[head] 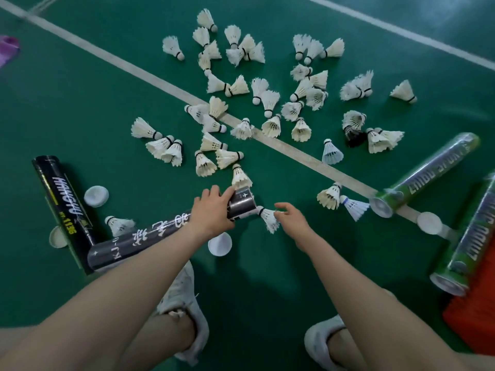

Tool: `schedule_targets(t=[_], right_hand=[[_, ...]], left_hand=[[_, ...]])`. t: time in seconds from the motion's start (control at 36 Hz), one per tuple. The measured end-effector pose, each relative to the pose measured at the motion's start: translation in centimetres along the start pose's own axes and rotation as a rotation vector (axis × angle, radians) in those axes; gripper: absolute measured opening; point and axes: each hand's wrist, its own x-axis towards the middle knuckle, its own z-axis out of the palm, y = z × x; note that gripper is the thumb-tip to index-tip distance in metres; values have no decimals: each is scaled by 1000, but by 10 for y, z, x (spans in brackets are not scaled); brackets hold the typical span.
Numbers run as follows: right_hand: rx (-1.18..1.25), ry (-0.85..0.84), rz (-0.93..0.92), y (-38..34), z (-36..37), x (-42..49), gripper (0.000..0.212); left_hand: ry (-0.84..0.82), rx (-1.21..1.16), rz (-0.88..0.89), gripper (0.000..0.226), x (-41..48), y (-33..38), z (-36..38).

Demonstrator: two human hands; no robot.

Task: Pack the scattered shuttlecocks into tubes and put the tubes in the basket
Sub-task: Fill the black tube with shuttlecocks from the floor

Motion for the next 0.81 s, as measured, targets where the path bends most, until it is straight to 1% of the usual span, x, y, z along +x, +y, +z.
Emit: schedule_targets(t=[0.08,0.14,0.19,0.25,0.33,0.5,0.58,0.67,0.75,0.81], right_hand=[[4,-30,52,9,11,15,39],[36,-16,68,15,19,23,40],[91,71,60,19,23,28,36],[138,182,25,19,23,29,27],[145,301,-84,9,15,22,19],[118,418,-388,-26,-16,-3,20],[79,443,-584,-45,-28,-21,21],[42,447,-728,-60,-36,-45,29],[0,438,-779,-73,-43,-69,37],[-51,416,-798,-82,-46,-84,34]], left_hand=[[-25,-25,-9,88,8,-3,11],[-32,-37,-10,89,11,-4,18],[-35,-36,-4,89,12,-4,21],[-40,-26,0,89,13,-4,22],[-20,-21,-4,89,12,-4,19],[56,-48,2,86,0,4,0],[118,-75,27,87,-6,13,-15],[196,-113,59,87,-16,24,-32],[267,-161,83,86,-27,33,-49],[314,-202,97,88,-35,39,-61]])
